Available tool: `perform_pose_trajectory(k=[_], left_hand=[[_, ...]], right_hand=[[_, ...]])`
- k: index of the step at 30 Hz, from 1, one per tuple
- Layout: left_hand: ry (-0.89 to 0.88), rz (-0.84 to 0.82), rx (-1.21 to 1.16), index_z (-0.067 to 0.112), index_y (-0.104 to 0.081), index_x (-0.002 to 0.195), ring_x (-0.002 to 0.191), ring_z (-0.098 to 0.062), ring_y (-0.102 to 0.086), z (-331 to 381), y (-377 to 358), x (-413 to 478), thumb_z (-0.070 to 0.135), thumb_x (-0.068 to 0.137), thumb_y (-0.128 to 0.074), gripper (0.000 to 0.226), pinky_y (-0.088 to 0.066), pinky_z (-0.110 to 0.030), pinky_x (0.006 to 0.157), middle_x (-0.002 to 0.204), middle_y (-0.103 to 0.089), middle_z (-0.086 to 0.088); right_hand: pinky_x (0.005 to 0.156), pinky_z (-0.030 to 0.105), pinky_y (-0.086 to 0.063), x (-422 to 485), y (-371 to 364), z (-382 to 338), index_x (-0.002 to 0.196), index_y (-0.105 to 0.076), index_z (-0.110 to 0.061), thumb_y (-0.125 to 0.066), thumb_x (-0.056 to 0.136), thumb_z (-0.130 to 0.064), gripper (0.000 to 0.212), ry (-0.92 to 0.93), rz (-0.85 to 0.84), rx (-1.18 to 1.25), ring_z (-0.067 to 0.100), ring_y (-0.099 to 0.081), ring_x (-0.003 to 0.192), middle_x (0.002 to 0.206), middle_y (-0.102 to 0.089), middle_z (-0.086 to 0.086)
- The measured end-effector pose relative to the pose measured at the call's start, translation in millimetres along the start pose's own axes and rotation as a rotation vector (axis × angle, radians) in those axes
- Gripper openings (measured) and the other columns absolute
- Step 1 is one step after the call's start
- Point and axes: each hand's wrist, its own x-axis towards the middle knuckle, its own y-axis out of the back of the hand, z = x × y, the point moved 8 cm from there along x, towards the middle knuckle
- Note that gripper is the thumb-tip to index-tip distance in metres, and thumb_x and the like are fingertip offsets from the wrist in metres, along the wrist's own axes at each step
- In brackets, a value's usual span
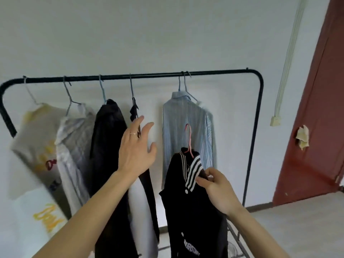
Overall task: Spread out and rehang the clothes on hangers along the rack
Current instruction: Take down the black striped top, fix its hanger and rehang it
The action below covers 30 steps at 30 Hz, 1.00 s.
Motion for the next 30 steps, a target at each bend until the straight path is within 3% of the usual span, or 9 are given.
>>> perform_pose_trajectory(k=[5,11,16,18,20,24,27,30], left_hand=[[0.426,-0.058,-0.393,0.021,-0.022,0.152,0.144,-0.028,-0.023,-55,-2,50,0.033,0.088,-0.063,0.077,-0.029,-0.040,0.114,0.159,-0.018,-0.007],[0.607,-0.285,-0.580,0.024,-0.008,0.156,0.140,-0.031,-0.035,-87,-43,75,0.028,0.086,-0.066,0.091,-0.038,-0.041,0.110,0.156,-0.025,-0.012],[0.655,-0.311,-0.634,0.027,-0.018,0.154,0.121,-0.028,-0.053,-102,-66,85,0.021,0.089,-0.060,0.079,-0.049,-0.042,0.100,0.140,-0.044,-0.009],[0.662,-0.317,-0.661,0.027,-0.021,0.153,0.104,-0.021,-0.059,-105,-73,89,0.015,0.089,-0.057,0.074,-0.054,-0.030,0.079,0.129,-0.050,-0.004],[0.659,-0.312,-0.679,0.026,-0.026,0.150,0.094,-0.016,-0.058,-106,-77,93,0.009,0.089,-0.054,0.069,-0.049,-0.021,0.063,0.120,-0.052,-0.001],[0.673,-0.285,-0.649,0.025,-0.028,0.149,0.094,-0.017,-0.056,-109,-81,100,0.005,0.089,-0.051,0.068,-0.050,-0.030,0.082,0.108,-0.051,0.000],[0.691,-0.261,-0.652,0.026,-0.026,0.150,0.084,-0.010,-0.052,-110,-83,102,0.004,0.090,-0.048,0.068,-0.047,-0.028,0.079,0.099,-0.048,0.005],[0.714,-0.253,-0.669,0.025,-0.027,0.149,0.085,-0.013,-0.055,-108,-84,105,0.003,0.089,-0.045,0.066,-0.048,-0.027,0.073,0.100,-0.050,0.003]], right_hand=[[0.066,0.035,-0.038,61,-23,-78,0.073,-0.041,-0.016,-0.061,0.084,-0.025,0.025,0.161,0.100,-0.095,0.021,-0.050,0.069,0.069,-0.052,0.002],[0.060,0.031,-0.034,135,-43,-164,0.070,-0.039,-0.018,-0.059,0.085,-0.021,0.025,0.288,0.183,-0.132,0.017,-0.046,0.065,0.065,-0.048,-0.006],[0.059,0.031,-0.036,195,-56,-196,0.066,-0.040,-0.019,-0.055,0.080,-0.020,0.020,0.312,0.189,-0.185,0.022,-0.053,0.068,0.065,-0.055,-0.003],[0.060,0.031,-0.037,215,-60,-198,0.068,-0.043,-0.019,-0.054,0.081,-0.018,0.017,0.297,0.182,-0.185,0.022,-0.056,0.072,0.068,-0.058,-0.002],[0.065,0.031,-0.038,230,-63,-191,0.071,-0.044,-0.019,-0.055,0.082,-0.017,0.016,0.270,0.175,-0.168,0.022,-0.056,0.076,0.073,-0.058,-0.002],[0.064,0.033,-0.037,250,-76,-152,0.081,-0.044,-0.016,-0.055,0.087,-0.024,0.015,0.178,0.073,-0.257,0.024,-0.056,0.079,0.083,-0.059,0.003],[0.067,0.031,-0.041,255,-84,-121,0.097,-0.050,-0.015,-0.059,0.088,-0.026,0.017,0.098,-0.014,-0.170,0.019,-0.058,0.083,0.096,-0.063,0.004],[0.071,0.025,-0.046,255,-88,-119,0.114,-0.052,-0.019,-0.053,0.088,-0.007,0.029,0.156,-0.072,-0.042,0.015,-0.063,0.089,0.102,-0.066,0.001]])
